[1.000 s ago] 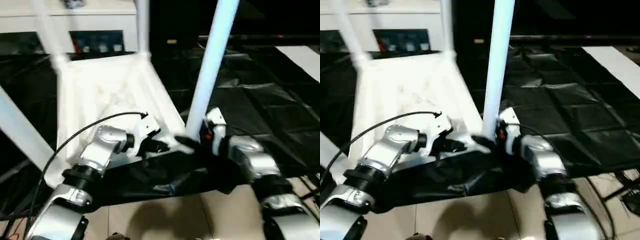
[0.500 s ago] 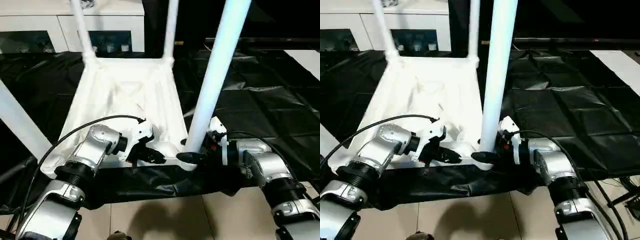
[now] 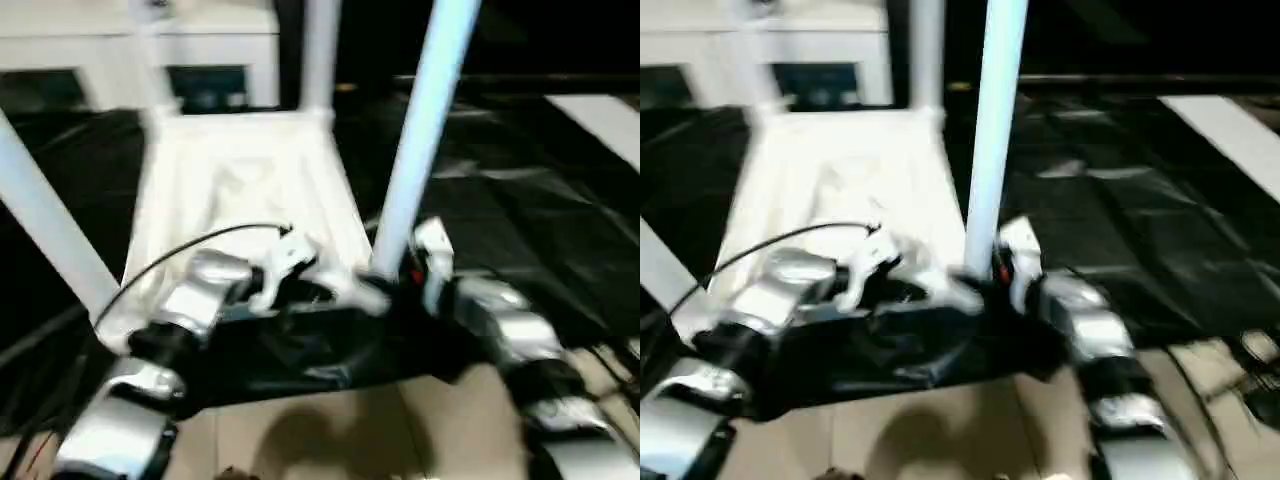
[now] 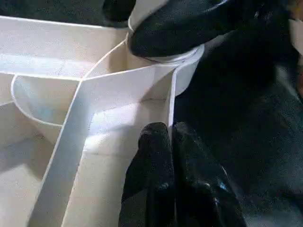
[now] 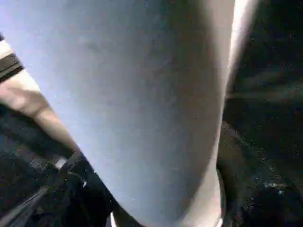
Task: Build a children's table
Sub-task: Rotate leg to tighten
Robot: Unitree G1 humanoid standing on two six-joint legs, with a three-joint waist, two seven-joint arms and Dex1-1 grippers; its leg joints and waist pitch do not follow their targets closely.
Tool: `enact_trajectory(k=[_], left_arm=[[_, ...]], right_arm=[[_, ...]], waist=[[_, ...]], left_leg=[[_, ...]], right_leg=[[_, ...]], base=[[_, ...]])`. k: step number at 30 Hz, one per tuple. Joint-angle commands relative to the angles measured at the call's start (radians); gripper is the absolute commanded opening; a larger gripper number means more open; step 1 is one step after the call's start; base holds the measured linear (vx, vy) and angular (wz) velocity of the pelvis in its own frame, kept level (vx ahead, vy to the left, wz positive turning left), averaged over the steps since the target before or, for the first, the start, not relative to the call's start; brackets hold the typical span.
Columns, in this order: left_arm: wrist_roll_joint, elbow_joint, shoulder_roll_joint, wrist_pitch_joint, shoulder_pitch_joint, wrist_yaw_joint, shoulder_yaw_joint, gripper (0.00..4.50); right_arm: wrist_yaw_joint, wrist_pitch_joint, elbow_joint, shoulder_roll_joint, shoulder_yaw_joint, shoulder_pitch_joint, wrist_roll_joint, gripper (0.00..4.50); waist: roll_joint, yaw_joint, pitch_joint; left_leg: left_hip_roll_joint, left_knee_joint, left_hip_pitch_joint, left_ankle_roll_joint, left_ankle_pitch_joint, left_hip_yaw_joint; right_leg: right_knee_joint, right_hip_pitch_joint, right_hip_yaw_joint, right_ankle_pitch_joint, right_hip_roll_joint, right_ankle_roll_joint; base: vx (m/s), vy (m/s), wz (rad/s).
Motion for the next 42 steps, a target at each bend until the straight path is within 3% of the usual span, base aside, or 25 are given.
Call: enact_trajectory(k=[1, 2, 5, 8, 11, 14, 19, 20, 24, 29, 31, 32, 34, 37, 42], left_arm=[[-0.040, -0.053, -0.075, 0.006, -0.022, 0.083, 0.032, 0.00], [-0.034, -0.061, -0.093, 0.013, -0.017, 0.111, 0.029, 0.00], [-0.031, -0.069, -0.112, 0.020, -0.013, 0.137, 0.024, 0.00], [-0.030, -0.096, -0.122, 0.028, 0.003, 0.141, 0.008, 0.00], [-0.030, -0.096, -0.104, 0.020, 0.004, 0.117, 0.006, 0.00], [-0.034, -0.093, -0.068, 0.000, 0.003, 0.063, 0.001, 0.00], [-0.042, -0.101, -0.022, -0.014, 0.013, -0.026, -0.017, 0.00], [-0.042, -0.100, -0.018, -0.016, 0.013, -0.033, -0.018, 0.00], [-0.056, -0.093, 0.022, -0.025, 0.009, -0.135, -0.026, 0.00], [-0.064, -0.068, 0.060, -0.051, -0.003, -0.241, -0.041, 0.00], [-0.065, -0.061, 0.067, -0.063, -0.005, -0.262, -0.044, 0.00], [-0.063, -0.055, 0.070, -0.072, -0.007, -0.270, -0.046, 0.00], [-0.056, -0.033, 0.084, -0.096, -0.015, -0.298, -0.055, 0.00], [-0.052, -0.017, 0.092, -0.103, -0.022, -0.312, -0.060, 0.00], [-0.047, 0.004, 0.094, -0.118, -0.029, -0.320, -0.057, 0.00]], right_arm=[[-0.123, 0.021, 0.088, 0.081, 0.002, -0.020, 0.011, 2.61], [-0.162, 0.022, 0.107, 0.103, -0.006, -0.032, 0.013, 2.61], [-0.192, 0.017, 0.129, 0.129, -0.014, -0.045, 0.006, 2.61], [-0.126, -0.018, 0.130, 0.145, 0.019, -0.050, -0.015, 3.31], [-0.078, -0.010, 0.123, 0.134, 0.004, -0.053, 0.010, 3.51], [0.017, -0.016, 0.084, 0.081, 0.035, -0.041, 0.003, 3.79], [0.191, -0.005, 0.020, 0.002, 0.080, -0.007, 0.008, 3.79], [0.210, -0.003, 0.014, -0.005, 0.084, -0.004, 0.009, 3.79], [0.412, 0.016, -0.050, -0.085, 0.143, 0.036, 0.010, 3.79], [0.544, 0.017, -0.085, -0.154, 0.205, 0.057, -0.012, 3.79], [0.552, 0.020, -0.092, -0.158, 0.208, 0.058, -0.013, 3.79], [0.555, 0.022, -0.096, -0.159, 0.209, 0.059, -0.012, 3.79], [0.572, 0.038, -0.117, -0.161, 0.217, 0.063, -0.003, 3.79], [0.583, 0.056, -0.129, -0.157, 0.218, 0.068, 0.000, 3.43], [0.596, 0.067, -0.144, -0.160, 0.227, 0.077, 0.007, 3.05]], waist=[[-0.002, -0.002, -0.065], [-0.006, -0.004, -0.066], [-0.002, -0.005, -0.067], [0.000, -0.002, -0.070], [-0.001, -0.003, -0.067], [-0.003, -0.003, -0.066], [-0.004, 0.002, -0.066], [-0.012, 0.004, -0.067], [-0.009, 0.020, -0.066], [-0.009, 0.034, -0.064], [-0.009, 0.036, -0.064], [-0.015, 0.035, -0.063], [-0.012, 0.039, -0.063], [-0.007, 0.041, -0.064], [-0.011, 0.051, -0.064]], left_leg=[[0.000, -0.062, 0.017, -0.002, -0.279, -0.006], [-0.001, -0.061, 0.013, 0.003, -0.262, -0.006], [0.000, -0.058, 0.014, 0.018, -0.244, -0.004], [0.001, -0.055, 0.014, 0.043, -0.222, -0.001], [0.000, -0.056, 0.015, 0.050, -0.237, -0.001], [0.001, -0.057, 0.016, 0.046, -0.261, -0.001], [0.003, -0.055, 0.017, 0.055, -0.241, 0.000], [0.004, -0.055, 0.015, 0.061, -0.232, 0.000], [0.007, -0.052, 0.016, 0.079, -0.214, 0.004], [0.009, -0.054, 0.022, 0.061, -0.238, 0.005], [0.009, -0.056, 0.020, 0.052, -0.241, 0.003], [0.009, -0.056, 0.020, 0.053, -0.241, 0.004], [0.008, -0.057, 0.019, 0.050, -0.240, 0.002], [0.010, -0.059, 0.022, 0.041, -0.245, 0.001], [0.010, -0.058, 0.023, 0.036, -0.245, 0.003]], right_leg=[[-0.082, 0.040, 0.023, -0.245, -0.032, -0.203], [-0.080, 0.044, 0.022, -0.229, -0.031, -0.205], [-0.078, 0.044, 0.021, -0.199, -0.030, -0.212], [-0.073, 0.047, 0.021, -0.127, -0.029, -0.232], [-0.076, 0.047, 0.021, -0.144, -0.028, -0.232], [-0.080, 0.046, 0.021, -0.193, -0.030, -0.223], [-0.076, 0.046, 0.023, -0.160, -0.030, -0.232], [-0.074, 0.048, 0.023, -0.145, -0.029, -0.232], [-0.070, 0.048, 0.022, -0.125, -0.028, -0.242], [-0.073, 0.042, 0.022, -0.176, -0.031, -0.239], [-0.073, 0.043, 0.022, -0.187, -0.032, -0.233], [-0.074, 0.042, 0.022, -0.189, -0.031, -0.230], [-0.073, 0.043, 0.022, -0.196, -0.032, -0.224], [-0.073, 0.040, 0.023, -0.195, -0.033, -0.225], [-0.072, 0.041, 0.024, -0.186, -0.033, -0.225]], base=[[0.000, 0.000, 0.00], [0.000, 0.000, 0.00], [0.000, 0.000, 0.00], [0.000, 0.000, 0.00], [0.000, 0.000, 0.00], [0.000, 0.000, 0.00], [0.000, 0.000, 0.00], [0.000, 0.000, 0.00], [0.000, 0.000, 0.00], [0.000, 0.000, 0.00], [0.000, 0.000, 0.00], [0.000, 0.000, 0.00], [0.000, 0.000, 0.00], [0.000, 0.000, 0.00], [0.000, 0.000, 0.00]])
